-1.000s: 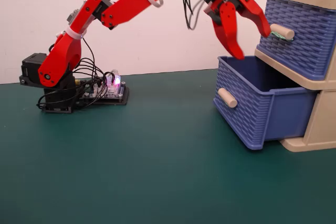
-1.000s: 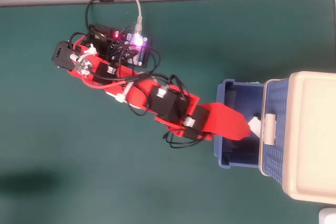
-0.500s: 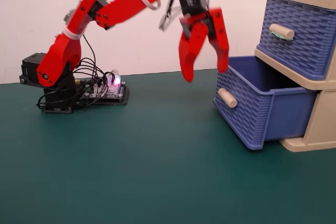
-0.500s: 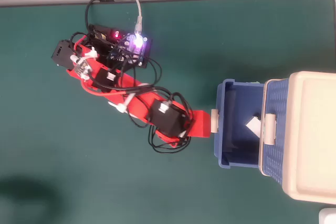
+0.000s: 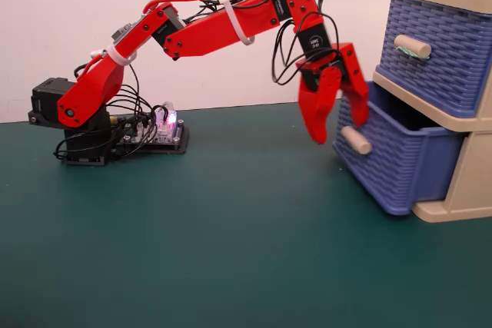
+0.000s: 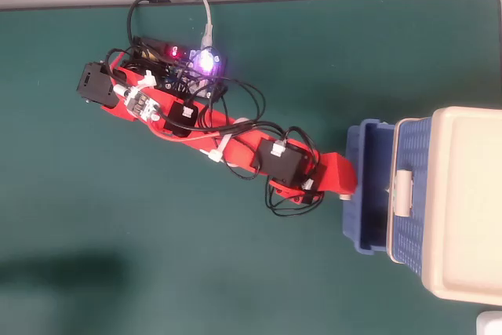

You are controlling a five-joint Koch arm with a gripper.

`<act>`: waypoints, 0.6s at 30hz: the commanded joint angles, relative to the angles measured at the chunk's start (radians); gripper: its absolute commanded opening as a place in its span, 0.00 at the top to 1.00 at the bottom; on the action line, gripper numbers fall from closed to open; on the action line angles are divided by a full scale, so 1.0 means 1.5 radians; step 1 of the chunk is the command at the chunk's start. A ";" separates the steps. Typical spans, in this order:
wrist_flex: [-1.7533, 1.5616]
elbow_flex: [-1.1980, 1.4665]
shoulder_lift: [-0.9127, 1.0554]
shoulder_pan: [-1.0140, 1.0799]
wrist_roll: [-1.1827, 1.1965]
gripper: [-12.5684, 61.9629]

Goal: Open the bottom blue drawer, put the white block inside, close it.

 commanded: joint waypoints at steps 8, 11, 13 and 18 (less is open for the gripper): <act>-0.316 -0.014 -0.042 -0.037 -0.001 0.36; -0.319 -0.012 -0.040 -0.036 0.000 0.36; -0.261 -0.014 -0.008 -0.033 0.001 0.36; 0.066 -0.012 0.201 0.016 0.004 0.37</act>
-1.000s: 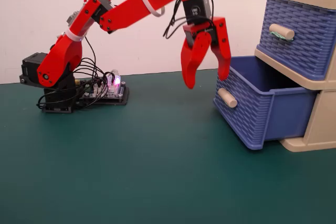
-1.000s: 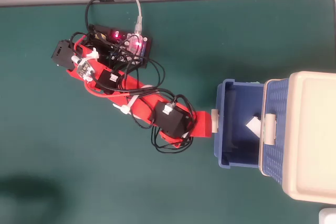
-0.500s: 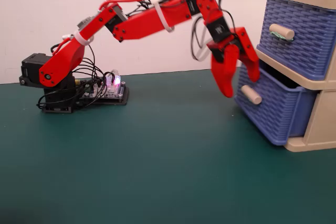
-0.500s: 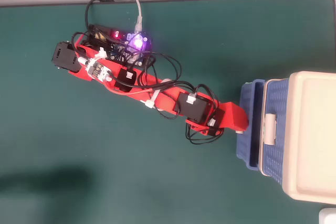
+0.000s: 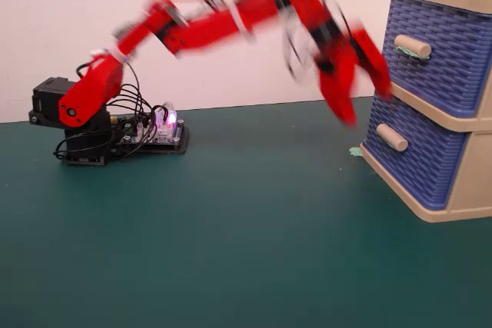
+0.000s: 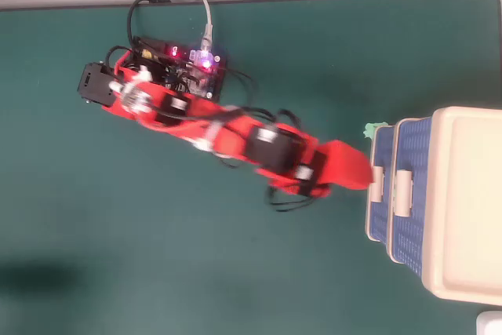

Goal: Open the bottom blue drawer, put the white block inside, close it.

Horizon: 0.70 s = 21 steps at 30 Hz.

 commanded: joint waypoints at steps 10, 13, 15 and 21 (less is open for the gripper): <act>0.325 0.161 0.395 0.318 -0.138 0.37; 0.323 0.333 0.490 0.421 -0.288 0.38; 0.321 0.448 0.543 0.490 -0.371 0.38; 0.231 0.890 0.730 0.718 -0.574 0.38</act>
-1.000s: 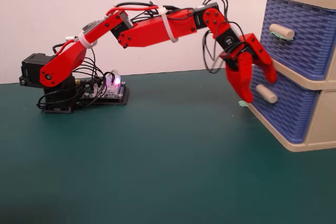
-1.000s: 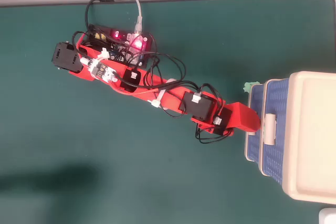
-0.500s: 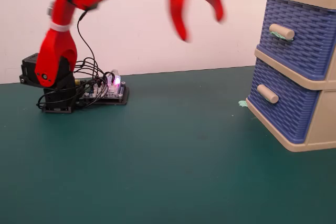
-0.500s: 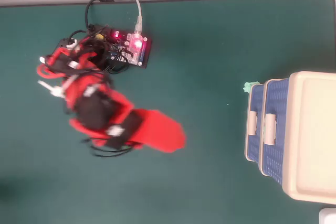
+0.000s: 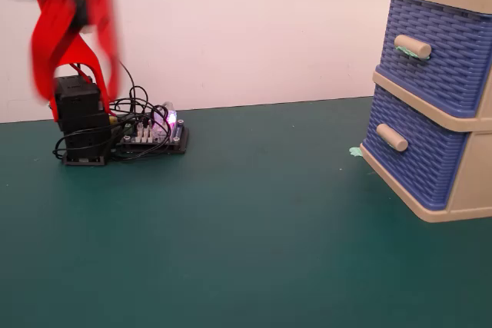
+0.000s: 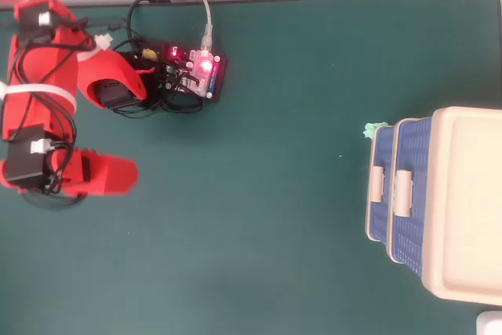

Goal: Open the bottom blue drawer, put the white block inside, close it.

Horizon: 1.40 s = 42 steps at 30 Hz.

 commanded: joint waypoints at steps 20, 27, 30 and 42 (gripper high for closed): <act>-0.139 0.582 0.220 0.156 -0.089 0.37; -0.141 0.580 0.220 0.188 -0.127 0.37; -0.141 0.580 0.220 0.188 -0.127 0.37; -0.141 0.580 0.220 0.188 -0.127 0.37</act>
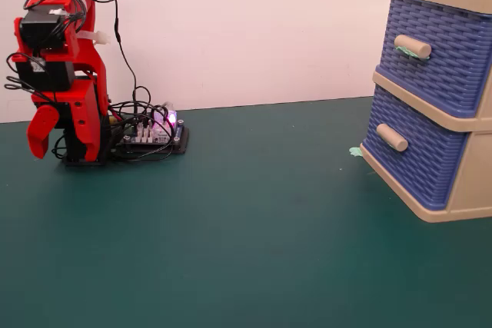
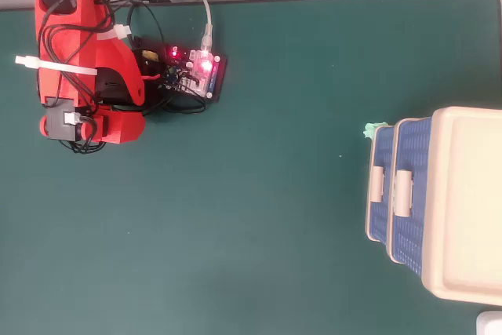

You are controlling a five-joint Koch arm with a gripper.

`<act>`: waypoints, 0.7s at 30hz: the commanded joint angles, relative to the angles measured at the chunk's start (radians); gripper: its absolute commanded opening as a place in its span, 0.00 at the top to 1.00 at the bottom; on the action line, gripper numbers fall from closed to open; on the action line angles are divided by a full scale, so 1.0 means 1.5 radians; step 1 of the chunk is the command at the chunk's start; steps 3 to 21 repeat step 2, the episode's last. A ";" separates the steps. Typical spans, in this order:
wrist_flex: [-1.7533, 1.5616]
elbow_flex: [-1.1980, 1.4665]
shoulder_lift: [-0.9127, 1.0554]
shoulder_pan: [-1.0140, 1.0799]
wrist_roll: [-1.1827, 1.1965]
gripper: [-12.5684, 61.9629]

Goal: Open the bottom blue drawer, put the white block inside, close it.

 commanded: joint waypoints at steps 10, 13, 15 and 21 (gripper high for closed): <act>0.051 0.022 0.033 -0.001 0.000 0.37; 0.051 0.022 0.033 -0.001 0.000 0.37; 0.051 0.022 0.033 -0.001 0.000 0.37; 0.051 0.022 0.033 -0.001 0.000 0.37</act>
